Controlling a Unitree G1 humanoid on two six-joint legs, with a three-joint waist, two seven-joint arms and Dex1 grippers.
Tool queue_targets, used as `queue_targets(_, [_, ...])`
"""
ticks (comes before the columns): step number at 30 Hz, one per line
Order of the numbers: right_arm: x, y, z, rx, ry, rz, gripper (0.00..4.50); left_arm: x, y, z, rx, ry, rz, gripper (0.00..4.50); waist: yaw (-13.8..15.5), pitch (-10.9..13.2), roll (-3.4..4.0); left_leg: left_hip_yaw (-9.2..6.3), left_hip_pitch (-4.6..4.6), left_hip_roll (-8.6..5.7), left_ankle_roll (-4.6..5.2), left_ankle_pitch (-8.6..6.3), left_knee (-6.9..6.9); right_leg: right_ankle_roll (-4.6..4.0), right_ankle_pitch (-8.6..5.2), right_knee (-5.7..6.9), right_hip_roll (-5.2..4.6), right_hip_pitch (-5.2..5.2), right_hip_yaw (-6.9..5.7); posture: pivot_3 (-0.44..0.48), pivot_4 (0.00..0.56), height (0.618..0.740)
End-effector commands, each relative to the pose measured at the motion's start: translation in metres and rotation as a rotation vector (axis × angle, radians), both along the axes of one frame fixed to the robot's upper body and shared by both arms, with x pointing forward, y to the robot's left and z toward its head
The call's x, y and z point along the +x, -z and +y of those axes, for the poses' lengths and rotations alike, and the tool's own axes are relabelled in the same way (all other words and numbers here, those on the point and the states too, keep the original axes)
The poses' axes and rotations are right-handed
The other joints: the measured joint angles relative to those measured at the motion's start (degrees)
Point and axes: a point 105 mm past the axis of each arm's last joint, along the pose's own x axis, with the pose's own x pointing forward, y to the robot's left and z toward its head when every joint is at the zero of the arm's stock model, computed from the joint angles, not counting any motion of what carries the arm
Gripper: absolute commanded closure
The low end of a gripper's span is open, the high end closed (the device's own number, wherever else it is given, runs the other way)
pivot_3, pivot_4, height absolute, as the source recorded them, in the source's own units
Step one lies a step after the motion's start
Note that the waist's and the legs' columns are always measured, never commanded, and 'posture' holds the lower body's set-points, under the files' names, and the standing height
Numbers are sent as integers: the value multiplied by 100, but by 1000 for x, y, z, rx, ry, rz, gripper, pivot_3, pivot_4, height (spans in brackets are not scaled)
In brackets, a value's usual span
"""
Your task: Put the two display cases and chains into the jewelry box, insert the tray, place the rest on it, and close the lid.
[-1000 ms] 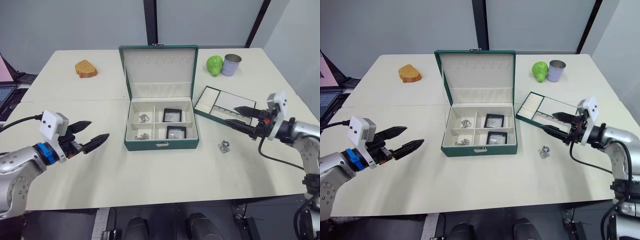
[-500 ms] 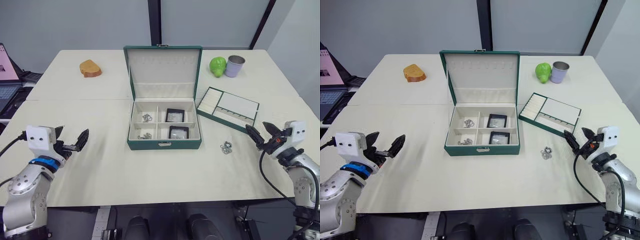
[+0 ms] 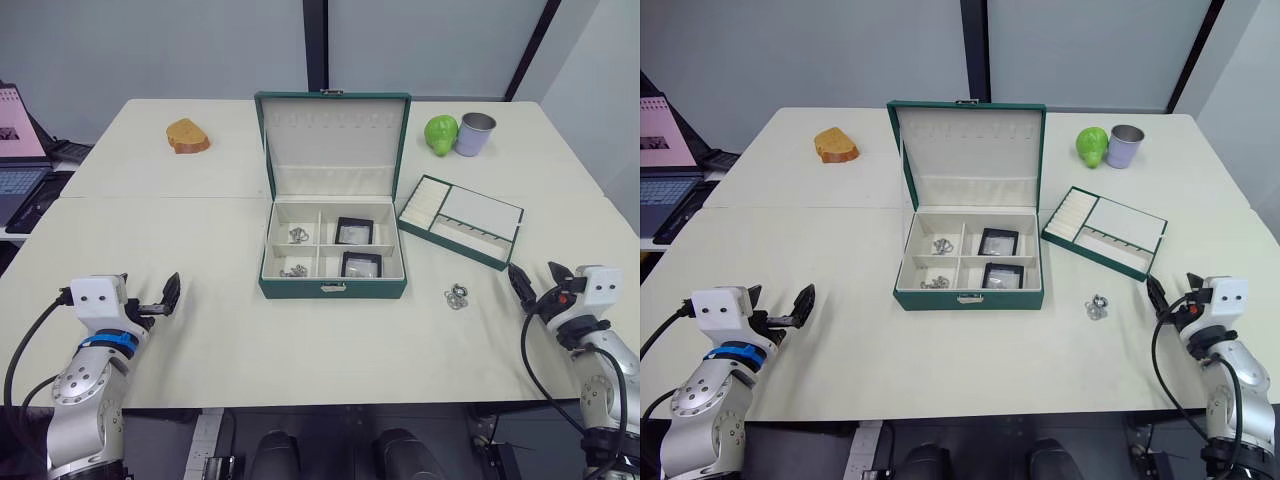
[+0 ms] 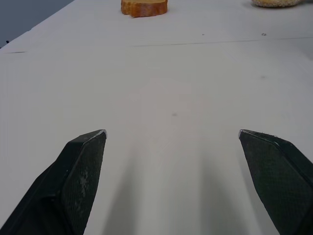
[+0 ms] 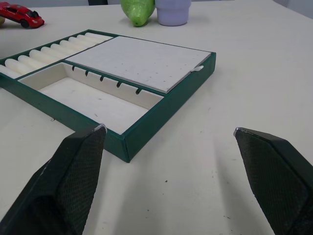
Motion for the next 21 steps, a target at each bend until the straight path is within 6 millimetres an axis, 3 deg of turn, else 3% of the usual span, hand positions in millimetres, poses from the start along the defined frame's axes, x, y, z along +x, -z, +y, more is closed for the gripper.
queue_targets(1, [1,-11,-3,-20,7,-47,50,2,-7,-1,12,10,-28,0,2,0,0,0,0,0,0,0,0,0,0,0,0,0,0,0,150,740])
queue_targets(21, [3,-9,-4,-10,-6,-40,50,6,-6,-5,3,34,-34,0,8,-1,0,0,0,0,0,0,0,0,0,0,0,2,-1,0,150,740])
